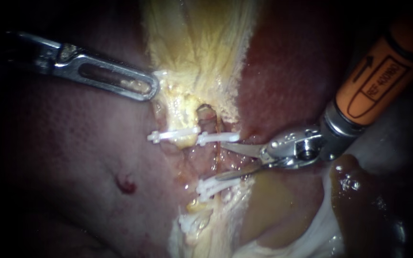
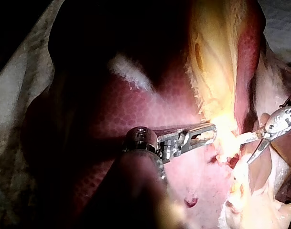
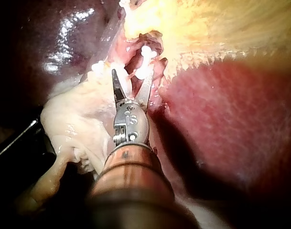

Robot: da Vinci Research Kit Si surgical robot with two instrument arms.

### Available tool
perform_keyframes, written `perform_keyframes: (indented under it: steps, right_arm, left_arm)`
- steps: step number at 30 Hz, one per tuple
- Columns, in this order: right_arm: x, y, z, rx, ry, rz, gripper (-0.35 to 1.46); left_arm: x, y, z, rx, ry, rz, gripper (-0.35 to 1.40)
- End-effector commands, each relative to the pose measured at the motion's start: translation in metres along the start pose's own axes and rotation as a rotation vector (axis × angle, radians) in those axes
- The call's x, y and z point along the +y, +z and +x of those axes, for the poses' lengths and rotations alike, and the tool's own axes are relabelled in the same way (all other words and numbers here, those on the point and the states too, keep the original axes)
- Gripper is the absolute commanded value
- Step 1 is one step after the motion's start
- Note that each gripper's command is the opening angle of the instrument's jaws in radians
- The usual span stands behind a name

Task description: Go to the cutting position right tube

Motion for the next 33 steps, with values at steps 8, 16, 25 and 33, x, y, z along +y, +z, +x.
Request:
perform_keyframes:
  steps: [8, 16, 25, 33]
  right_arm:
    - [0.0005, 0.0008, 0.0007, 0.099, -0.027, 0.161, 1.44]
    - [0.0010, 0.0017, 0.0008, 0.108, -0.124, 0.306, 1.44]
    - [0.0004, 0.0038, 0.0000, 0.080, -0.160, 0.373, 1.41]
    - [0.0000, 0.0056, 0.0018, 0.131, -0.159, 0.396, 1.41]
  left_arm:
    - [0.0001, 0.0001, 0.0000, 0.000, 0.001, 0.000, -0.35]
    - [0.0002, 0.0002, 0.0000, 0.000, 0.001, -0.001, -0.35]
    - [0.0002, 0.0004, 0.0000, -0.003, 0.001, -0.004, -0.35]
    - [0.0002, 0.0005, -0.0001, -0.003, 0.001, -0.004, -0.35]
